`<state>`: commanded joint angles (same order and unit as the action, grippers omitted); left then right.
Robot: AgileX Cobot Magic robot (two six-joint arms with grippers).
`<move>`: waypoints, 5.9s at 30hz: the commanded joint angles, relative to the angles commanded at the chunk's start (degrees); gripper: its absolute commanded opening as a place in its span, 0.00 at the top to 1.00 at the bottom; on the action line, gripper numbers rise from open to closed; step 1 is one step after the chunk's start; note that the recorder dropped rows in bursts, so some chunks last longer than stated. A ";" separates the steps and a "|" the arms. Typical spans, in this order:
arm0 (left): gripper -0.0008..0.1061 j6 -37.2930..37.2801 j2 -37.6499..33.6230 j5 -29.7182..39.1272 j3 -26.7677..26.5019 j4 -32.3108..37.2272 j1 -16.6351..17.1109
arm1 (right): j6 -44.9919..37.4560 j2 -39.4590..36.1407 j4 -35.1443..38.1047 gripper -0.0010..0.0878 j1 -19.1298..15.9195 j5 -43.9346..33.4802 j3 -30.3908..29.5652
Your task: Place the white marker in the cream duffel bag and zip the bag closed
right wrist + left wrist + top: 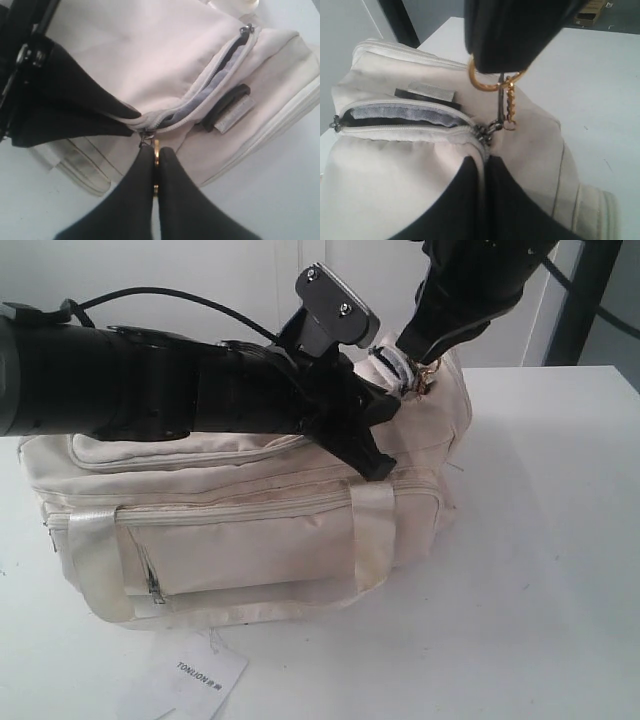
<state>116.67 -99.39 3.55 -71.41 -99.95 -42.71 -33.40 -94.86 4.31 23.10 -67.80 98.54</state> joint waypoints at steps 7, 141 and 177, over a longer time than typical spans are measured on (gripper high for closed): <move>0.99 0.00 0.00 0.79 0.00 0.00 0.00 | -2.86 -1.27 -0.31 0.99 -2.21 6.72 0.00; 0.99 4.66 16.31 -21.85 0.00 0.00 25.26 | 10.72 -12.90 2.36 0.99 -24.46 6.81 6.03; 0.99 -20.85 19.99 55.46 1.72 26.28 40.87 | 9.46 -12.90 6.24 0.99 -24.46 2.34 6.03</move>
<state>95.83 -79.40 59.01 -69.69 -73.66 -1.84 -23.94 -107.76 10.55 -1.36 -65.46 104.57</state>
